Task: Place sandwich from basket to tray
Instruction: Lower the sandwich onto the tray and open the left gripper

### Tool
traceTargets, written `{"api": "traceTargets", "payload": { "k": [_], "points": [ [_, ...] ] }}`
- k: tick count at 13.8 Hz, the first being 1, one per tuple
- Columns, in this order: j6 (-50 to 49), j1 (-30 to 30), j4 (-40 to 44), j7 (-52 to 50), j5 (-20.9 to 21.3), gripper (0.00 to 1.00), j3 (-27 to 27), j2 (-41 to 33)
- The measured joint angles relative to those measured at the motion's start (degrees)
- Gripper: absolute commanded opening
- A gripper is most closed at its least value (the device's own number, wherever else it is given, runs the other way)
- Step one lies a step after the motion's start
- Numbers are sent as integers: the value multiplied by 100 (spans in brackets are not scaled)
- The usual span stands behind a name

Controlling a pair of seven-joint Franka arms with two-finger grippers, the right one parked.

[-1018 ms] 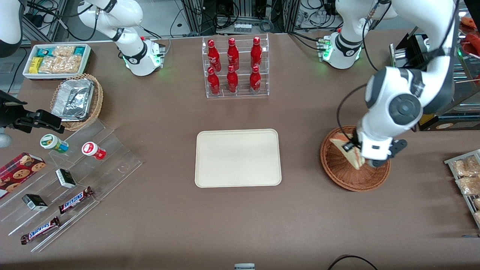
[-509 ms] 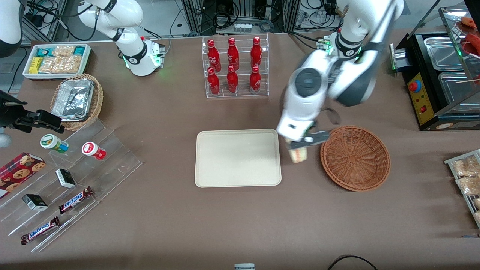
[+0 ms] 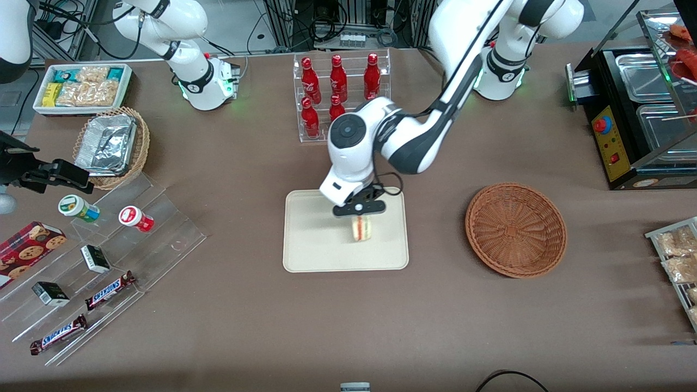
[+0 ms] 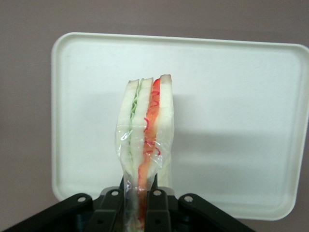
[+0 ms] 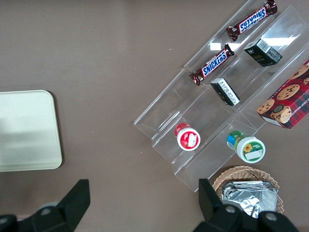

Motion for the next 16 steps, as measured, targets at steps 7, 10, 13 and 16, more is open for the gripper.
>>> {"api": "traceTargets", "payload": {
  "k": [7, 10, 13, 16],
  "points": [
    [359, -218, 317, 3, 637, 0, 2, 681],
    [376, -240, 472, 7, 757, 59, 10, 877],
    [534, -240, 505, 7, 758, 98, 21, 886],
    [563, -240, 562, 5, 758, 98, 43, 884]
  ]
}}
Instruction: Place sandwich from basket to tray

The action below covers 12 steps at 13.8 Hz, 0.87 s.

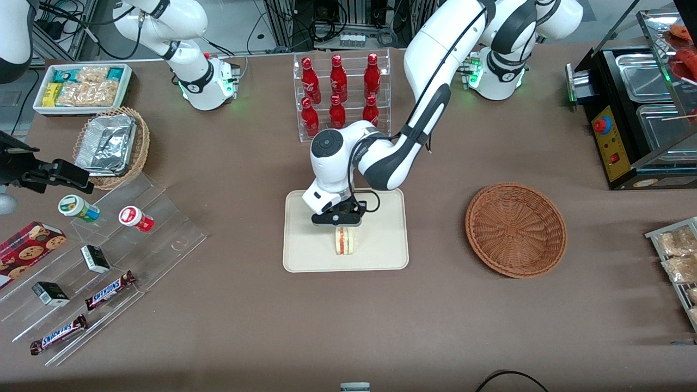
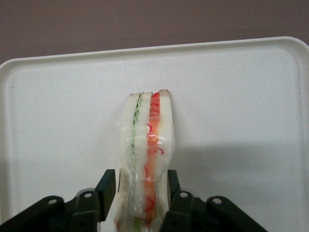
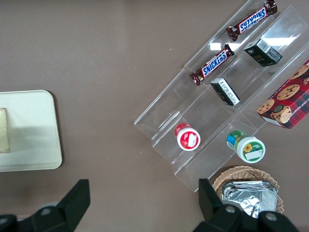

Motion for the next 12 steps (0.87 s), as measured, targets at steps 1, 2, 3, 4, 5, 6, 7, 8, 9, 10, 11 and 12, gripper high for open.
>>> {"api": "traceTargets", "payload": {
  "k": [1, 2, 3, 4, 5, 6, 7, 8, 9, 10, 11, 12],
  "points": [
    [-4, 0, 31, -1, 0, 98, 9, -5],
    [-26, 2, 57, -4, 0, 99, 21, -22],
    [-104, 9, 95, -5, 0, 99, 33, -60],
    [-226, 20, 137, -12, -1, 99, 42, -126],
    [-369, 42, 165, -29, -15, 99, 52, -233],
    [-508, 83, 187, -46, -59, 99, 59, -364],
    [-694, 135, 198, -47, -141, 99, 65, -533],
    [-944, 203, 211, -49, -197, 99, 80, -727],
    [-1239, 316, 225, -49, -246, 99, 91, -955],
    [-1547, 468, 234, -47, -311, 99, 92, -1199],
    [-1875, 626, 239, -29, -390, 99, 93, -1458],
    [-2171, 755, 242, -19, -429, 99, 94, -1702]
  ]
}}
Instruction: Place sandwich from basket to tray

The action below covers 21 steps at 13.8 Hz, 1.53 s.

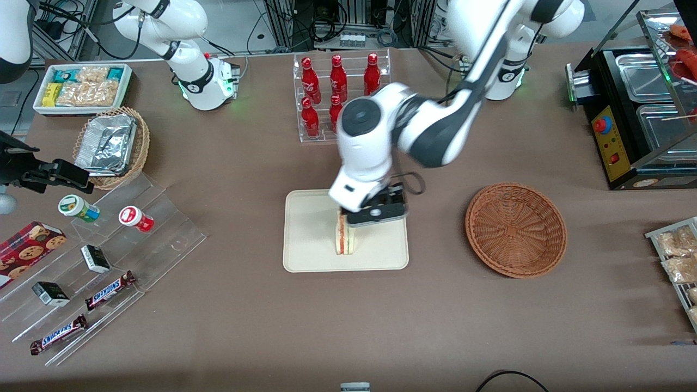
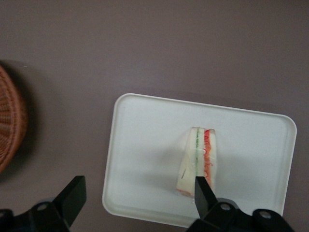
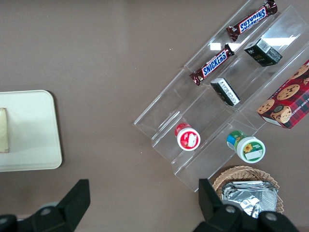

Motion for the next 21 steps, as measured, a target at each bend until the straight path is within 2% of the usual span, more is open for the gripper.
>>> {"api": "traceTargets", "payload": {
  "k": [3, 7, 9, 13, 17, 21],
  "points": [
    [-880, 381, -1, 118, -21, 99, 15, -677],
    [-1859, 1235, -15, 1271, -54, 99, 38, -1412],
    [-2136, 1749, -33, 1894, -223, 99, 48, -1655],
    [-2532, 2565, -249, 3068, -352, 99, 55, -2020],
    [-2554, 3296, -964, 4318, -576, 99, 60, -2671],
    [-2770, 3520, -1451, 5017, -614, 99, 153, -3274]
  ]
}}
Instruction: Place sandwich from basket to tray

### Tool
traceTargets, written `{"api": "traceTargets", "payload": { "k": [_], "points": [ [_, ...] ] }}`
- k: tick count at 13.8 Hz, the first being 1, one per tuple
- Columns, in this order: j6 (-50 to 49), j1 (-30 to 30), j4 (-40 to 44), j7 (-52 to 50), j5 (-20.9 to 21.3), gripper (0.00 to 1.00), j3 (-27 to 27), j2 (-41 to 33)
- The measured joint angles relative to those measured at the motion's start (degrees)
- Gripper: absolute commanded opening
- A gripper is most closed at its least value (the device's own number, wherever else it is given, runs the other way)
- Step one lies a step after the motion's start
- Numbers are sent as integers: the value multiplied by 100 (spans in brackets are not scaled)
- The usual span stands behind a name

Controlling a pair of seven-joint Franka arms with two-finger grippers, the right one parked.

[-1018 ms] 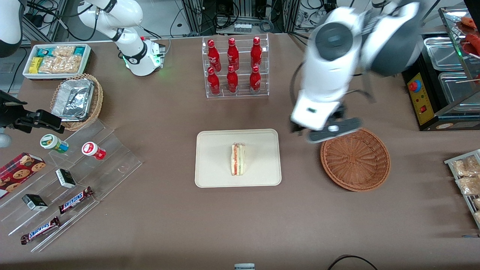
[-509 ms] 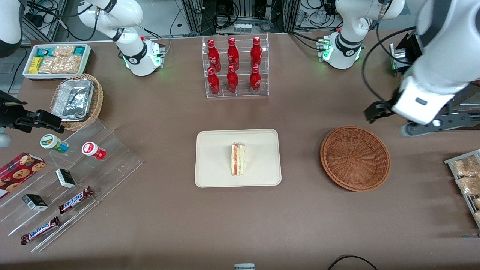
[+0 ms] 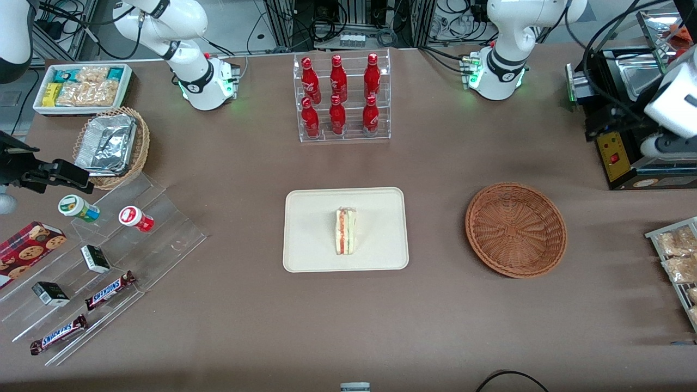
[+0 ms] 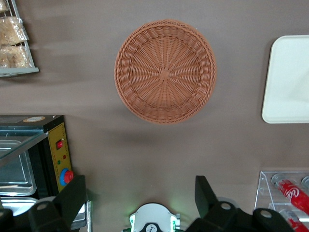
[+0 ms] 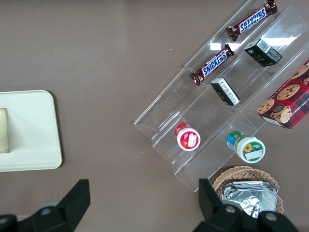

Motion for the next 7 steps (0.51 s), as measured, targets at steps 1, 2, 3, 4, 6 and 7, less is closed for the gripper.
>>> {"api": "traceTargets", "payload": {
  "k": [1, 2, 3, 4, 6, 7],
  "points": [
    [-18, 0, -77, 11, 0, 99, 20, -106],
    [-36, 0, -143, 22, 0, 99, 60, -194],
    [-39, 4, -207, 29, 0, 99, 107, -263],
    [-39, 31, -247, 29, 0, 99, 136, -302],
    [-39, 123, -263, 60, -1, 99, 157, -316],
    [-39, 144, -263, 82, -1, 99, 160, -316]
  ]
}}
